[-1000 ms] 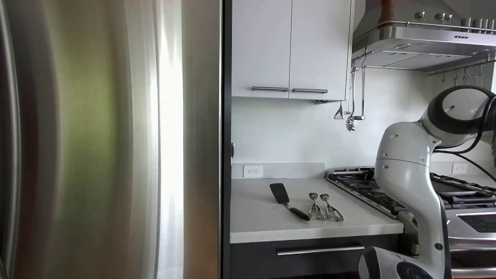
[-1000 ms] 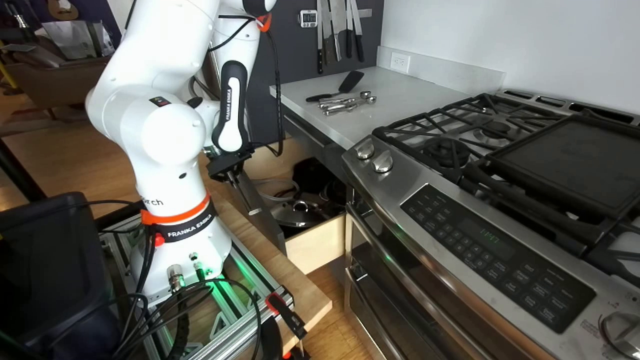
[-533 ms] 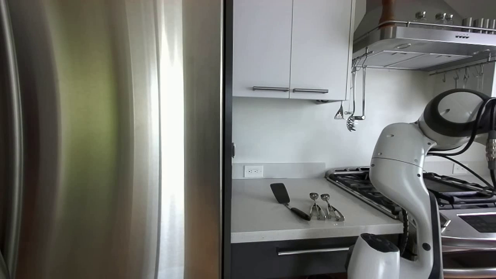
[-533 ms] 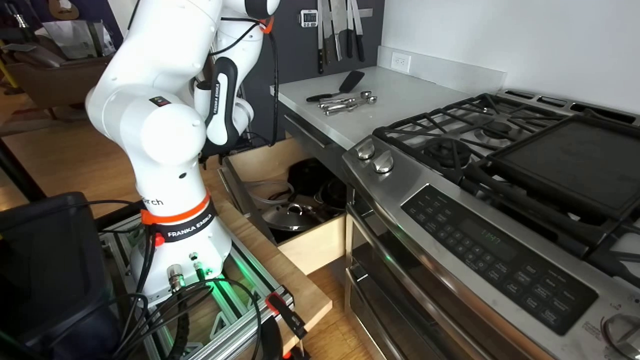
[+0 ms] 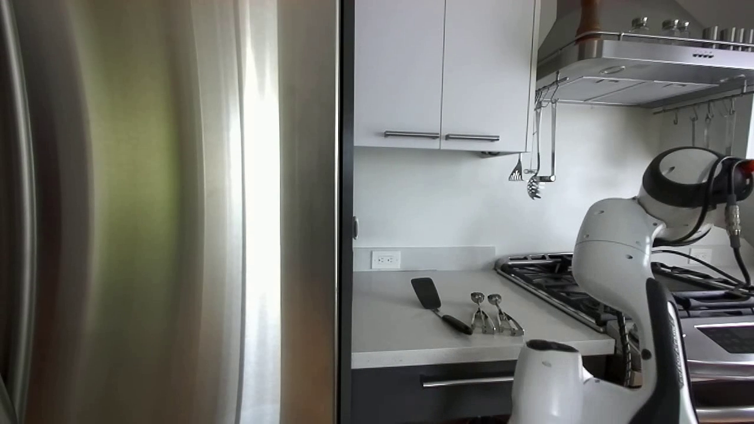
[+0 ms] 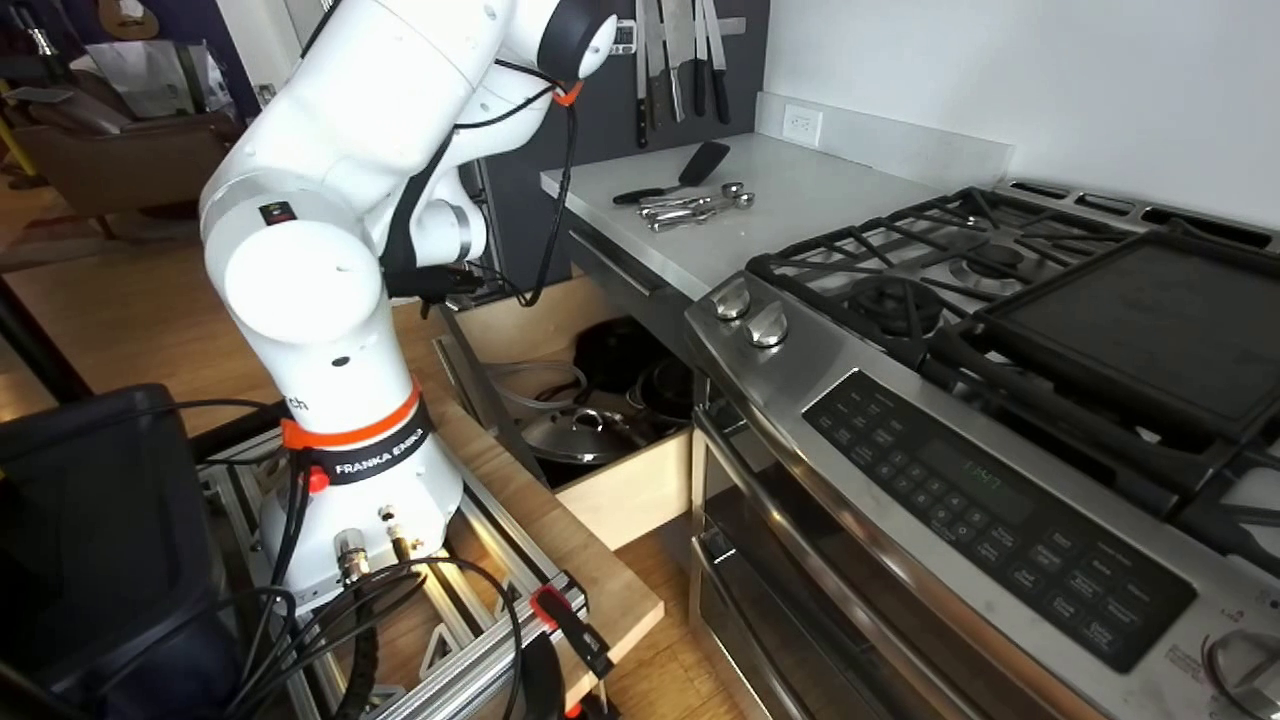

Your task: Open the second top drawer

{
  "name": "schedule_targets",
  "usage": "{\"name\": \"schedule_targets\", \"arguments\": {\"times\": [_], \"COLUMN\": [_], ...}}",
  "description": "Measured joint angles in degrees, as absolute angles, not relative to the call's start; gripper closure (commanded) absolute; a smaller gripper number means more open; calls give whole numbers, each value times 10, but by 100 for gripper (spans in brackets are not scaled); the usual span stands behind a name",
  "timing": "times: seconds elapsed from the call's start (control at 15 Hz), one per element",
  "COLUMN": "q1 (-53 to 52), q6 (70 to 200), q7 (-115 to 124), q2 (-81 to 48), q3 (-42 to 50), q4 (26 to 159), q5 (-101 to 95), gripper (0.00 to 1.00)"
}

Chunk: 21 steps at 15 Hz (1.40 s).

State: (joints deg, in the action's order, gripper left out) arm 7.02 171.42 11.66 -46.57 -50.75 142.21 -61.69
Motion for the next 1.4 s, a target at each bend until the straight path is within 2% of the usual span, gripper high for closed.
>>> {"name": "schedule_targets", "arguments": {"times": [0.27, 0.67, 1.0, 1.4], "q1": [182, 194, 262, 437], "q6": [1644, 1536, 1422, 1379], "q7": [60, -59, -36, -17], "q2": [-453, -322, -203, -66], "q3": [-605, -633, -715, -870], "q4": [1394, 1373, 1361, 1348], "q5": [-534, -285, -269, -234], "gripper": [0, 0, 0, 0]}}
